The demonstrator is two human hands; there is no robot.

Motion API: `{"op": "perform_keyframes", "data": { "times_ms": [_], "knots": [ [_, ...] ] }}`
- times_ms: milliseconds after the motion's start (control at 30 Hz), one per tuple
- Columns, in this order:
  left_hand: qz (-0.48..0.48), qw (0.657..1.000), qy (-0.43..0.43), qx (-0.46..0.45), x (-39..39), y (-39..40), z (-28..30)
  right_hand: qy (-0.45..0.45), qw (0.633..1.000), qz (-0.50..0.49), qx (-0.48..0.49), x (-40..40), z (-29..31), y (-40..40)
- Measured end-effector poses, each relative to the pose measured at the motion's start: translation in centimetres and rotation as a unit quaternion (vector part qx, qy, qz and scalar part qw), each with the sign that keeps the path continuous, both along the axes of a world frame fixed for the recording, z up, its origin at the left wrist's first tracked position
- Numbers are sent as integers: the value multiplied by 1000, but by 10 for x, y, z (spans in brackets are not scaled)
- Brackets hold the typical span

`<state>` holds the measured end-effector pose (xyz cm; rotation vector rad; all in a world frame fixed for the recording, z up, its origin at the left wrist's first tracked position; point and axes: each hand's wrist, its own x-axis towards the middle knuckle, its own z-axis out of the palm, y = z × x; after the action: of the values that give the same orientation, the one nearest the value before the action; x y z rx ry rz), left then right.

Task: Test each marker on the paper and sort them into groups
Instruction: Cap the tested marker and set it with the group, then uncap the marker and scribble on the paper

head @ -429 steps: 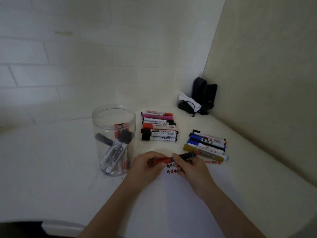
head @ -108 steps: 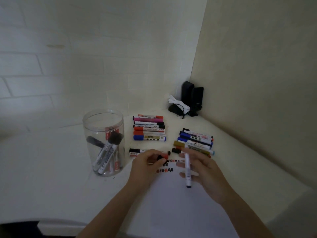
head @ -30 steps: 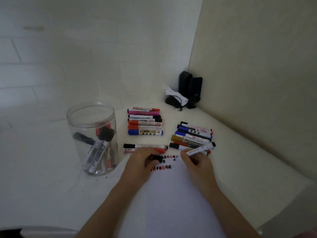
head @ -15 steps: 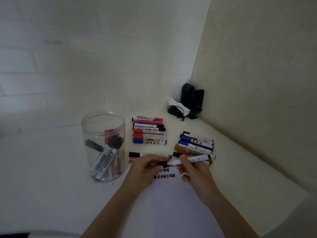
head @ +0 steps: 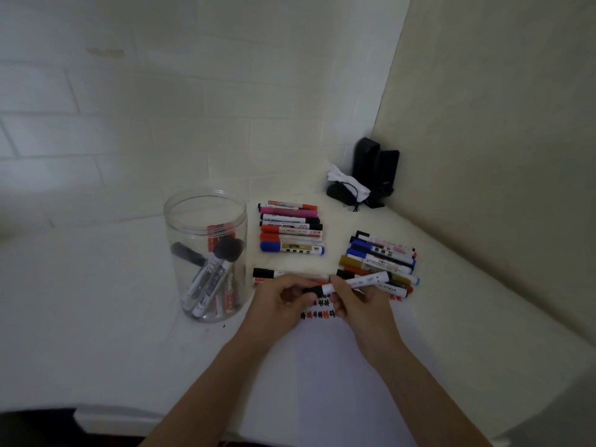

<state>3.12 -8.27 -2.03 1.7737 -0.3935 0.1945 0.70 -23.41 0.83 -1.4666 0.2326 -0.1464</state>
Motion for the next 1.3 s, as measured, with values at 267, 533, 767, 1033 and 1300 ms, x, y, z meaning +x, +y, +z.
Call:
{"op": "perform_keyframes", "data": {
  "times_ms": [267, 533, 767, 1033, 1300],
  "knots": [
    [52, 998, -43, -14, -2, 1, 0, 77, 988, 64, 115, -12, 23, -20],
    [76, 986, -107, 106, -6, -1, 3, 15, 920, 150, -361, -14, 31, -49],
    [217, 946, -129, 202, 3, -1, -16, -60, 865, -15, -498, 25, 26, -83],
    [246, 915, -112, 299, 15, -6, -23, 27, 804, -71, -590, 71, 8, -118],
    [235, 925, -86, 285, 18, -5, -24, -111, 796, -86, -589, 65, 15, -89]
  ]
}}
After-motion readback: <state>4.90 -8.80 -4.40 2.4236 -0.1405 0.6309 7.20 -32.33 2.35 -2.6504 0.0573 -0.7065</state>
